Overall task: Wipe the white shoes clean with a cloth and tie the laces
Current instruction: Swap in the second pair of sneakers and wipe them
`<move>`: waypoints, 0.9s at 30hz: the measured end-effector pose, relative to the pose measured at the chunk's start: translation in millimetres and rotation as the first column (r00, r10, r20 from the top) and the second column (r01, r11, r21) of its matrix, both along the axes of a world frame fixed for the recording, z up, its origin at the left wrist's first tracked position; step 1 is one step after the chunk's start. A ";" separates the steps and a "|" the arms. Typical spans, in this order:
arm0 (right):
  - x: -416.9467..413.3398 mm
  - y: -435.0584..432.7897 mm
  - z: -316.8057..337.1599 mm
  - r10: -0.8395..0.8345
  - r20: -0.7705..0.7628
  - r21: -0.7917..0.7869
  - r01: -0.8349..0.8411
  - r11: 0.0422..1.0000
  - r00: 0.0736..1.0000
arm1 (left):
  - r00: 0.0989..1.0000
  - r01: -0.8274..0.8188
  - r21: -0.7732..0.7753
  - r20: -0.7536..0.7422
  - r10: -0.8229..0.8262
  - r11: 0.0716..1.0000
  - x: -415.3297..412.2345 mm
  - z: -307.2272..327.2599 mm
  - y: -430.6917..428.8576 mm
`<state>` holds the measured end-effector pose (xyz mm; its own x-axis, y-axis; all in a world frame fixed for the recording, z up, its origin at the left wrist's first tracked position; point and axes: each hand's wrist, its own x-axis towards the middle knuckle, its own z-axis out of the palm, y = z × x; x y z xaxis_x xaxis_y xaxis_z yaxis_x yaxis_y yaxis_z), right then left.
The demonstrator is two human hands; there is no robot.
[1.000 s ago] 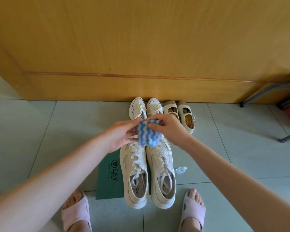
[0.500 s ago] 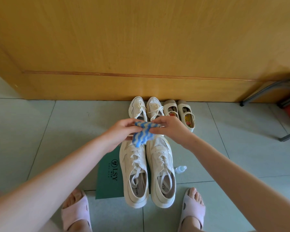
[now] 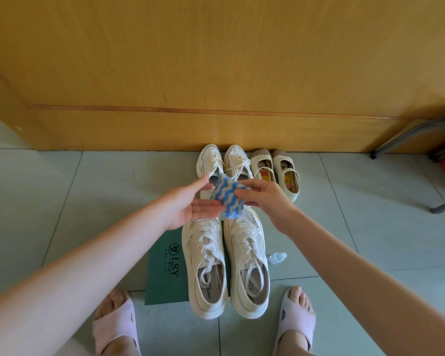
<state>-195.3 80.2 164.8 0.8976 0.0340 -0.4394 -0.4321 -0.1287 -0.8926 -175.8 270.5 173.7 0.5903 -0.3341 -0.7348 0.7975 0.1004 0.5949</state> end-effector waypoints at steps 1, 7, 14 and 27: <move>-1.1 1.4 -1.2 -0.003 -0.017 0.005 0.003 1.000 1.000 | 1.000 0.005 0.002 0.008 -0.005 1.000 1.2 1.3 -0.1; -4.1 3.9 -4.7 0.040 -0.055 0.028 -0.038 0.999 0.998 | 0.993 0.117 -0.041 0.006 -0.117 0.992 -2.0 2.0 -5.7; -8.7 10.5 -4.0 0.068 -0.077 -0.058 -0.072 0.996 0.995 | 0.994 -0.079 0.014 0.074 0.078 0.997 -2.9 -6.1 -11.3; 2.8 -22.9 -28.4 -0.021 -0.137 0.109 0.036 0.993 0.990 | 0.959 -0.097 0.349 0.282 -0.006 0.932 2.1 -31.1 -52.3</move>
<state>-192.5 57.3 136.5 0.8314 0.0643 -0.5519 -0.5520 -0.0180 -0.8337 -173.7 218.2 142.6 0.7932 -0.0483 -0.6070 0.5980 -0.1266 0.7915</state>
